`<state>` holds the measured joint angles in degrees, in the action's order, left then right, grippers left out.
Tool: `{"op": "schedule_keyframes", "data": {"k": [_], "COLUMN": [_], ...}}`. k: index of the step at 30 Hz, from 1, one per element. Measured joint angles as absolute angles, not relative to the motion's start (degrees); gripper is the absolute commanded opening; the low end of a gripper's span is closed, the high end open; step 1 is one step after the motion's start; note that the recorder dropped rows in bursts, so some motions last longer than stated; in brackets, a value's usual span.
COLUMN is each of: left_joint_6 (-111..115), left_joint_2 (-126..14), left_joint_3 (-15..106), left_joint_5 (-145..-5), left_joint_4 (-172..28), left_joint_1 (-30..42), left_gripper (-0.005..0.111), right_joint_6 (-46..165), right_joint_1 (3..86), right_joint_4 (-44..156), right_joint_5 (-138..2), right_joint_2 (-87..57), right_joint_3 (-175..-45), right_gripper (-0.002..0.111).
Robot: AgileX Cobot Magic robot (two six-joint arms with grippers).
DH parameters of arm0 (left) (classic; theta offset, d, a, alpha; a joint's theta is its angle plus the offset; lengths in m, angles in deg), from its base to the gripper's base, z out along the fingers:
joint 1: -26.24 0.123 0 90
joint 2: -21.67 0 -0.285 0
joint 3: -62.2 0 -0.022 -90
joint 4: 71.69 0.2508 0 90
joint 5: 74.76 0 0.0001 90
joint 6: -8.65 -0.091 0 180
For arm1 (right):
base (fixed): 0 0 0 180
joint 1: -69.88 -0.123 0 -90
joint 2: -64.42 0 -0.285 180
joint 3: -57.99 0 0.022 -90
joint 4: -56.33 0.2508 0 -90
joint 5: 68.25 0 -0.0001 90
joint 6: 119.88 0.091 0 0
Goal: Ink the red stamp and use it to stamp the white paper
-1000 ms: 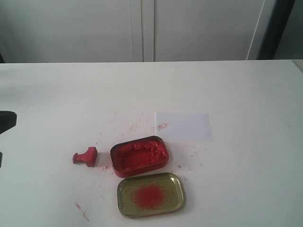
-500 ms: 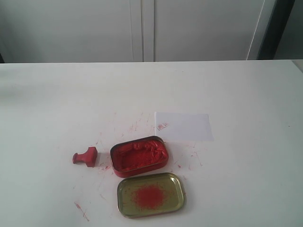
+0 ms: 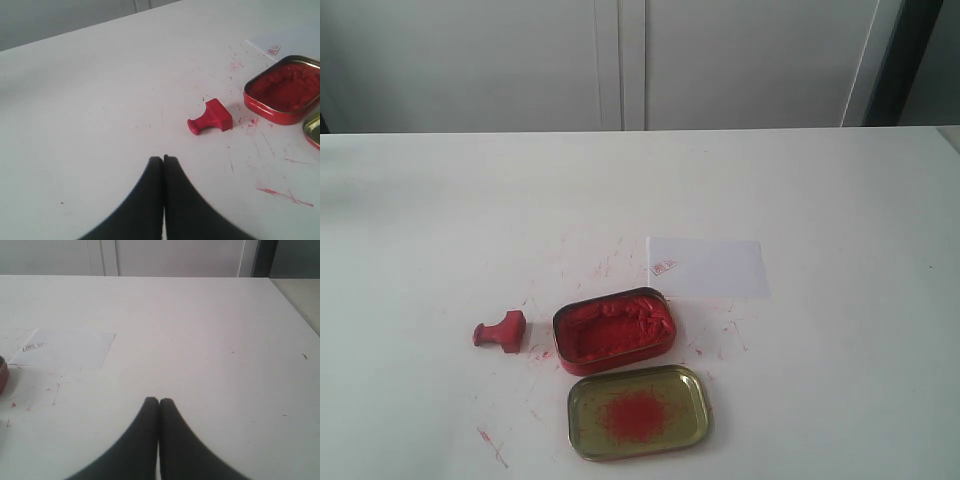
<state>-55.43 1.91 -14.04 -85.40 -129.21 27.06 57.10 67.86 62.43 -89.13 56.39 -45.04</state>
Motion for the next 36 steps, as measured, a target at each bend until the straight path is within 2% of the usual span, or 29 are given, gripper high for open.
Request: {"op": "schedule_keyframes", "data": {"k": [11, 24, 36], "left_joint_6": [-55.43, -56.31, -23.88], "left_joint_2": [13.11, 13.59, 13.59], "left_joint_3": [-14.76, -14.76, -14.76], "left_joint_5": [-86.31, -87.86, -89.49], "left_joint_4": [-129.06, -128.76, -100.06], "left_joint_1": [28.82, 28.84, 30.11], "left_gripper": [0.000, 0.000, 0.000], "right_joint_6": [57.10, 57.10, 57.10], "right_joint_1": [67.86, 67.86, 67.86], "right_joint_4": [62.43, 62.43, 62.43], "right_joint_5": [-89.13, -89.13, -89.13], "right_joint_2": [56.39, 56.39, 56.39], "right_joint_3": [-45.04, -45.04, -45.04], "right_gripper": [0.000, 0.000, 0.000]}}
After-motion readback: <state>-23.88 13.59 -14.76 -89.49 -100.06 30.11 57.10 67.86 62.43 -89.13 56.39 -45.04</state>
